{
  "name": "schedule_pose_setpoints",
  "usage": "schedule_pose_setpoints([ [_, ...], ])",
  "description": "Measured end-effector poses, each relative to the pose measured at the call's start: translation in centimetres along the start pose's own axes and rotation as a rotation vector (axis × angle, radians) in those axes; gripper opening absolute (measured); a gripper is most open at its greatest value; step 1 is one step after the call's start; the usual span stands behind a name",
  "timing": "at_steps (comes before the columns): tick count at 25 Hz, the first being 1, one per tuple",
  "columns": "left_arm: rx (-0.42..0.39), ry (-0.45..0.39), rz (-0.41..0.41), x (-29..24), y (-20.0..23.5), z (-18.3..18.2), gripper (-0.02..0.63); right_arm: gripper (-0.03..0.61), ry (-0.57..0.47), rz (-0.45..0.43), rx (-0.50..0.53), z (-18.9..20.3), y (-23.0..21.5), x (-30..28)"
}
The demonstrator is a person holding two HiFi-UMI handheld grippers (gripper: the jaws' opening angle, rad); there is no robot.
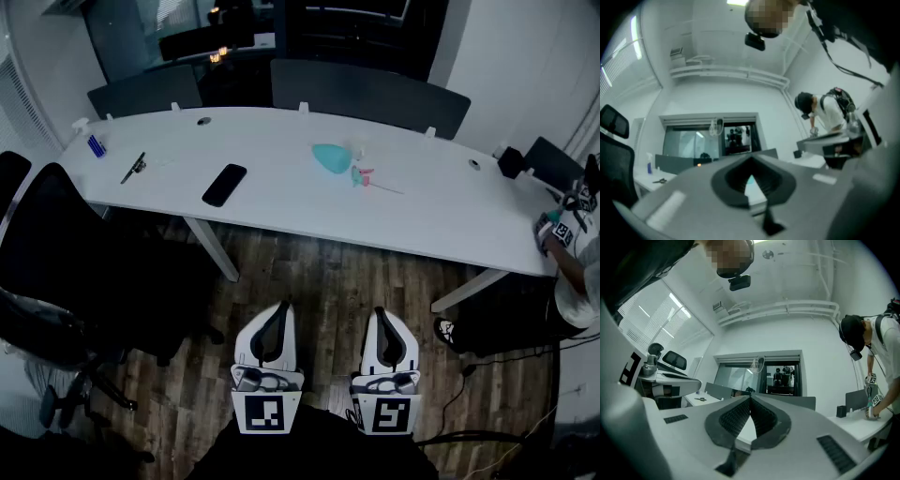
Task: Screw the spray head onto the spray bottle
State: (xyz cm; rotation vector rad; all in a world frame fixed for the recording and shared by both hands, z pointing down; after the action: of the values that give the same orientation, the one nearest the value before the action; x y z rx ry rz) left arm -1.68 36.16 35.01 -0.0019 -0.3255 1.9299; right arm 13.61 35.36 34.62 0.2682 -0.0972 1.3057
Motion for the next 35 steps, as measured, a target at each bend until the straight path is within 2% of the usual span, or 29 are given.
schedule_pose_setpoints([
  [5,-0.017,0.006,0.011,-1.7,0.8,0.7,0.003,0.006,0.039,-0.011,-0.008,1.4,-0.3,-2.2],
  [9,0.0,0.013,0.003,-4.0,2.3,1.7,0.003,0.006,0.04,-0.026,-0.024,2.3,0.2,-5.1],
  [11,-0.003,0.038,0.014,-5.8,3.3,2.6,0.003,0.006,0.061,-0.019,-0.031,3.1,0.0,-7.0],
  [14,0.026,0.065,0.033,-9.6,5.0,4.1,0.003,0.006,0.093,0.004,-0.037,4.5,-0.9,-10.5],
  [22,0.054,0.049,0.133,-23.0,10.6,7.6,0.003,0.006,0.119,0.053,0.002,7.4,-2.3,-23.2],
  [25,0.041,0.027,0.175,-27.2,12.4,8.5,0.003,0.006,0.123,0.064,0.02,8.4,-2.5,-27.5],
  [29,0.041,0.011,0.206,-31.1,13.9,9.7,0.003,0.006,0.137,0.064,0.042,9.7,-2.8,-31.3],
  [32,0.073,0.03,0.21,-33.1,14.1,10.8,0.003,0.006,0.174,0.06,0.035,11.0,-3.9,-33.5],
  [35,0.071,0.041,0.209,-34.8,14.1,11.6,0.003,0.006,0.2,0.054,0.03,12.2,-4.9,-35.1],
])
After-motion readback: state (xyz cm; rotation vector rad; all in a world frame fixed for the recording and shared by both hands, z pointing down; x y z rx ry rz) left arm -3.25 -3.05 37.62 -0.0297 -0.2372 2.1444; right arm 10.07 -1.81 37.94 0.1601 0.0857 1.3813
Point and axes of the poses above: the fingertips, and each gripper's own axes: x backward along the fingers, y to its left, z out of its underside, the point moved 3 cm from there along x, backward along the fingers, and after that the axes turned 7 degrees about z, right-handed, at the moved point
